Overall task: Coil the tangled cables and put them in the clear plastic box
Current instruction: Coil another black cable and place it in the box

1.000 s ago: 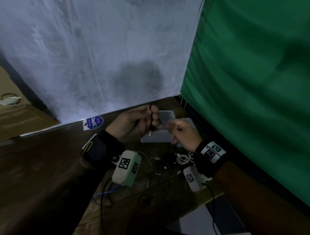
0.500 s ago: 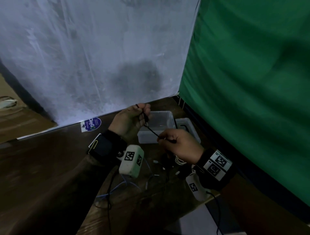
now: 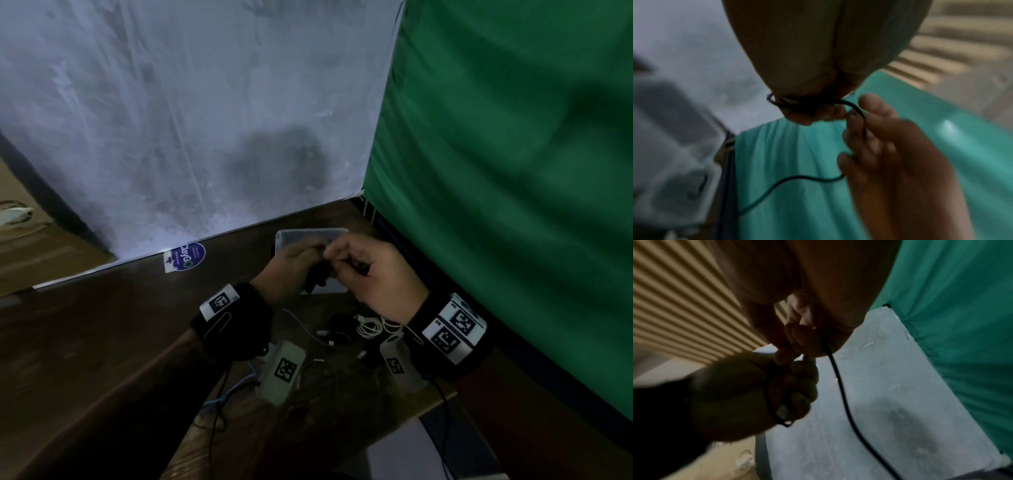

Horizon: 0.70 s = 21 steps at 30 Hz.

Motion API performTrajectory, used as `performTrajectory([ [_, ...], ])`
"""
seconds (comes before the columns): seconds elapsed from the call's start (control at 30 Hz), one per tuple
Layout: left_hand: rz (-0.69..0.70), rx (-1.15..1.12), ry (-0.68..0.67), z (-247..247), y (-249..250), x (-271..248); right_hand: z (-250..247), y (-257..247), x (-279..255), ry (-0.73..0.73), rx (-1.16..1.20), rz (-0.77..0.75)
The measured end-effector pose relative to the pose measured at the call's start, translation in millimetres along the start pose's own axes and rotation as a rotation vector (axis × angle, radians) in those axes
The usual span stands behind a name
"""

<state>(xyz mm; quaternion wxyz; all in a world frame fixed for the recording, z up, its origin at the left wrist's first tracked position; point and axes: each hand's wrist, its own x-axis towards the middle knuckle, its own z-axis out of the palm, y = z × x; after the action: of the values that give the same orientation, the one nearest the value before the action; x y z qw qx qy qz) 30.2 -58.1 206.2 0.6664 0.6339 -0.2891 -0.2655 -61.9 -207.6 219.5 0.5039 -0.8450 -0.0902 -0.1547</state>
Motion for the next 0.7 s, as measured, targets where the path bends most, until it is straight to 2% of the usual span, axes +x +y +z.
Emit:
performTrajectory([
  [0.13,-0.031,-0.427,0.064,-7,3,3,2,-6,-6,-0.097,-0.075,-0.032],
  [0.2,-0.051,-0.428,0.062,-14,1,5,2,-8,-7,-0.091,-0.096,-0.061],
  [0.3,-0.098,-0.19,0.011,-17,-5,3,-4,-7,-1,-0.03,-0.013,-0.023],
  [0.37,-0.174,-0.129,-0.019,-11,-6,-1,-11,-4,5,0.016,-0.035,-0.029],
  [0.43,-0.21,-0.172,-0.076,-5,-3,-4,-15,0,10,0.069,-0.036,-0.017],
  [0.6,-0.288,-0.332,-0.25,-11,10,-10,-10,19,14,0.148,0.13,0.082],
  [0.7,-0.28,-0.533,-0.31,-10,20,-14,4,29,10,0.154,0.216,0.191],
])
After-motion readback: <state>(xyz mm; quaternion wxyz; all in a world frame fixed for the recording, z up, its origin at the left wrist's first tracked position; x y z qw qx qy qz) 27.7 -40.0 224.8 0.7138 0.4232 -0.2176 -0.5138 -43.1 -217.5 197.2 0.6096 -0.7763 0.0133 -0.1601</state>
